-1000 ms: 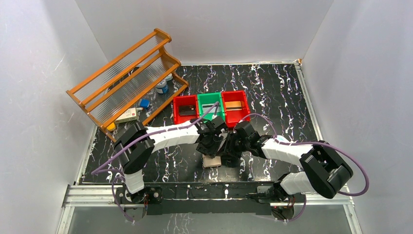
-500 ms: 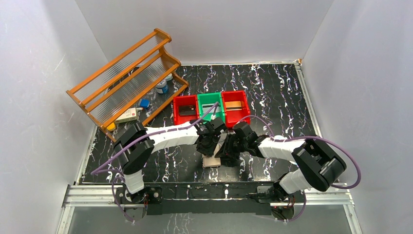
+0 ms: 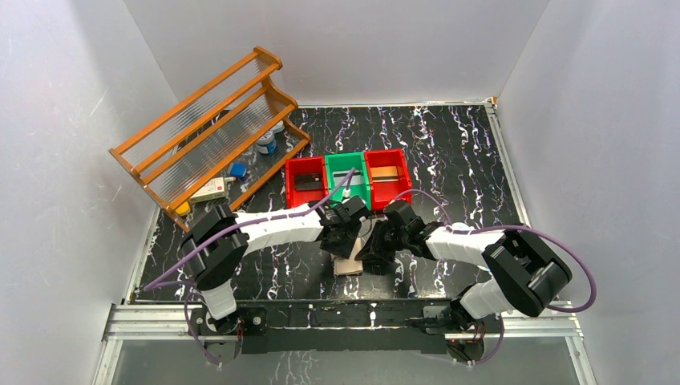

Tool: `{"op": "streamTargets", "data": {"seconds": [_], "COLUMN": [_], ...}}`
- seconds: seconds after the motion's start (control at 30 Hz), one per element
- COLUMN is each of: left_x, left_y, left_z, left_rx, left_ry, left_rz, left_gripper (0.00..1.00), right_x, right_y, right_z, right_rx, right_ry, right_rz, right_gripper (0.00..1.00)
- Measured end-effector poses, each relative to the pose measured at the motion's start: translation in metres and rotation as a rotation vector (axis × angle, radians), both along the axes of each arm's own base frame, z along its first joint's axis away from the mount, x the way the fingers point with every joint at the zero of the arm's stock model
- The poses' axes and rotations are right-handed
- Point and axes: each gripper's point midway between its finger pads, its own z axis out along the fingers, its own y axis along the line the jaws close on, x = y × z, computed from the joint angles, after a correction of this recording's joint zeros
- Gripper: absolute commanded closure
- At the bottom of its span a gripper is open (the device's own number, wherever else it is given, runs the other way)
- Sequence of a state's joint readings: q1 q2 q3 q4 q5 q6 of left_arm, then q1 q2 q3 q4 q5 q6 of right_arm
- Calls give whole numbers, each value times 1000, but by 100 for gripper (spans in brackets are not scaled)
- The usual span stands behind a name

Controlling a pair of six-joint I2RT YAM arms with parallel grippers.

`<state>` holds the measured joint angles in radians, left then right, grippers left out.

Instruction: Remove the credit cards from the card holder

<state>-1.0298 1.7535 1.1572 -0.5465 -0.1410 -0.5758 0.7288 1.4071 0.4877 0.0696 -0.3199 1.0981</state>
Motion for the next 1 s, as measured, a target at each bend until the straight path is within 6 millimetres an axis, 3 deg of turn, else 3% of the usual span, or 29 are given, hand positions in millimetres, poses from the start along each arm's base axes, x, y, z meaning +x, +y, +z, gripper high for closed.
{"op": "streamTargets", "data": {"seconds": [0.23,0.67,1.0], "left_x": [3,8,15], "left_y": [15,19,17], "left_z": [1,3,-1], "left_rx": [31,21,-62], "left_ry": [-46,-72,-26], "left_rz": [41,92,167], "left_gripper": [55,40,55], "right_x": [0,0,0], "right_y": [0,-1,-2], "right_z": [0,0,-1], "right_rx": [-3,-6,-12], "right_ry": [-3,-1,1], "right_rz": [-2,-3,-5], "right_gripper": [80,78,77]}}
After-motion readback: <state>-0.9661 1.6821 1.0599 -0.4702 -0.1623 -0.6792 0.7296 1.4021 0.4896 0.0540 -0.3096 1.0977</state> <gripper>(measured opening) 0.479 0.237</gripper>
